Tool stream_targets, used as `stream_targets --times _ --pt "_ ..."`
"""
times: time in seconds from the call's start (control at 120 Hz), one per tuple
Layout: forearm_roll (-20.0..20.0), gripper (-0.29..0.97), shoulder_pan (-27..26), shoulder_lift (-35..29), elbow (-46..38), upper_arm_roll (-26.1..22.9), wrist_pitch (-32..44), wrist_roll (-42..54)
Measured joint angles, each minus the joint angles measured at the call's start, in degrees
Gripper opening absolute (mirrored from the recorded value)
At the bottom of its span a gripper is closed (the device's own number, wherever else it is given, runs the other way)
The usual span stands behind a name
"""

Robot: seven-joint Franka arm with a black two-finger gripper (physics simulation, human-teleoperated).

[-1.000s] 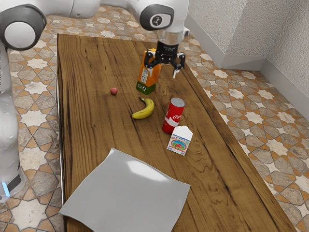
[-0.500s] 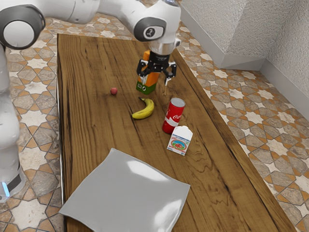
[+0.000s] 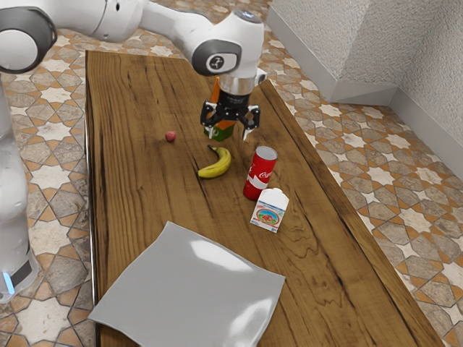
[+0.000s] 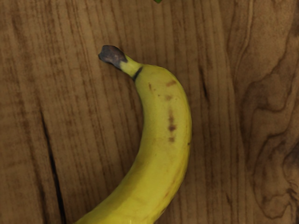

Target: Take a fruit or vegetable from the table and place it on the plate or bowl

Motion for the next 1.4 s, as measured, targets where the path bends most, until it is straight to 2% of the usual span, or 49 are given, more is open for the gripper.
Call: stream_targets --times 0.683,1.4 --pt "-1.12 0.68 0.23 -1.09 -6.54 0.51 5.31 0.79" --pt "-2.40 0.68 0.21 -1.53 -9.59 3.80 7.85 14.50"
